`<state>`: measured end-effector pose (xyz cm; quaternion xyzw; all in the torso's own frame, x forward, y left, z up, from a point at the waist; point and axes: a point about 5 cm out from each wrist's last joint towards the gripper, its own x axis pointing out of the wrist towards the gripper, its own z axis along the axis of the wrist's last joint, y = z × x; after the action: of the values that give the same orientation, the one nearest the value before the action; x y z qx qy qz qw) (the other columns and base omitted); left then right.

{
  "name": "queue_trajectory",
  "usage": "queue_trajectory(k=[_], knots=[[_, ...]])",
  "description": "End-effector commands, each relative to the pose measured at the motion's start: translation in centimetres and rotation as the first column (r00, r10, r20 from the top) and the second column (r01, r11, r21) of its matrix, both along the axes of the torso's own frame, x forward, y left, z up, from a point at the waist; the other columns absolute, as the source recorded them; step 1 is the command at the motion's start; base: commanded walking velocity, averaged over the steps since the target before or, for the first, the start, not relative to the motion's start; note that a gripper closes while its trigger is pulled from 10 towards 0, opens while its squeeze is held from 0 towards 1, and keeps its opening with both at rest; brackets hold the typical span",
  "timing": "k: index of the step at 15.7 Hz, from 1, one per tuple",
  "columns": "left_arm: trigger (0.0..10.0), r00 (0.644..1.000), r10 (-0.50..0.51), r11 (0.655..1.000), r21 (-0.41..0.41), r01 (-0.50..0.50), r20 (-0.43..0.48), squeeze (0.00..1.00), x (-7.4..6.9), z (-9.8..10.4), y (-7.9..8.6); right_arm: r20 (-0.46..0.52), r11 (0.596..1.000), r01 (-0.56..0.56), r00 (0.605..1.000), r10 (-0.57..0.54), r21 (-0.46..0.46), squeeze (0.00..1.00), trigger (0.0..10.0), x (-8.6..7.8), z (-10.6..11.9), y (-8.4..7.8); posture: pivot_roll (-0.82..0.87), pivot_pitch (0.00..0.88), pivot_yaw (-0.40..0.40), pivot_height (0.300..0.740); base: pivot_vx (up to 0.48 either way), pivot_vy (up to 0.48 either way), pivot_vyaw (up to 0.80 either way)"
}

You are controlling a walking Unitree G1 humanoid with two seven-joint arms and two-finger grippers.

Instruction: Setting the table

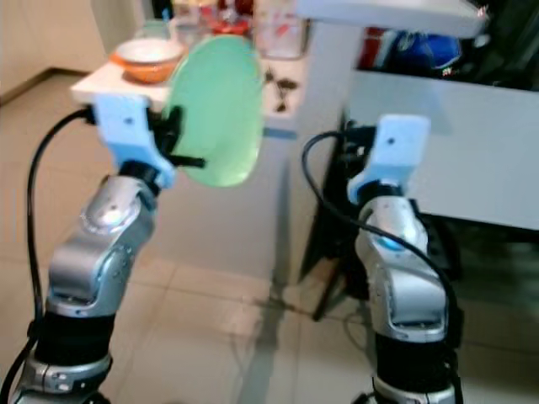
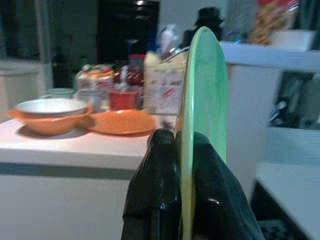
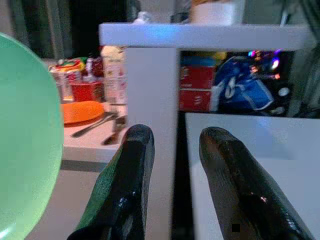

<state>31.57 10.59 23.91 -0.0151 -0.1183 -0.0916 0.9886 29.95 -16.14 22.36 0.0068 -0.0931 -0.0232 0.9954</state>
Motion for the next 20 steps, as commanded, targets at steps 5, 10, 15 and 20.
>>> queue_trajectory(k=[5,10,15,20], knots=[[10.0,0.998,0.008,1.0,-0.008,-0.008,0.055,0.0,0.1,1.0,0.2,0.005,1.0,0.015,1.0,-0.015,0.026,0.0,10.0,-0.1,0.1,-0.2,-0.04,0.0,0.001,0.74,0.0,-0.461,0.0],[10.0,0.998,-0.003,1.0,-0.008,0.004,0.056,0.0,0.2,0.9,-0.2,-0.001,0.999,0.022,1.0,-0.022,0.036,0.0,10.0,-0.1,0.0,-0.5,-0.05,0.0,0.004,0.74,0.0,-0.461,0.0],[10.0,0.998,-0.012,1.0,0.01,0.012,0.055,0.0,0.2,0.5,-0.5,-0.016,0.998,0.043,0.999,-0.042,0.053,0.0,10.0,-0.2,-0.3,-1.4,-0.05,0.0,0.002,0.74,0.0,-0.463,0.0],[10.0,0.999,0.015,0.998,0.061,-0.017,0.047,0.0,0.4,0.1,-0.2,-0.031,0.997,0.038,0.999,-0.036,0.064,0.0,10.0,-0.2,-0.5,-1.3,-0.05,0.0,-0.002,0.74,0.0,-0.448,0.0]])
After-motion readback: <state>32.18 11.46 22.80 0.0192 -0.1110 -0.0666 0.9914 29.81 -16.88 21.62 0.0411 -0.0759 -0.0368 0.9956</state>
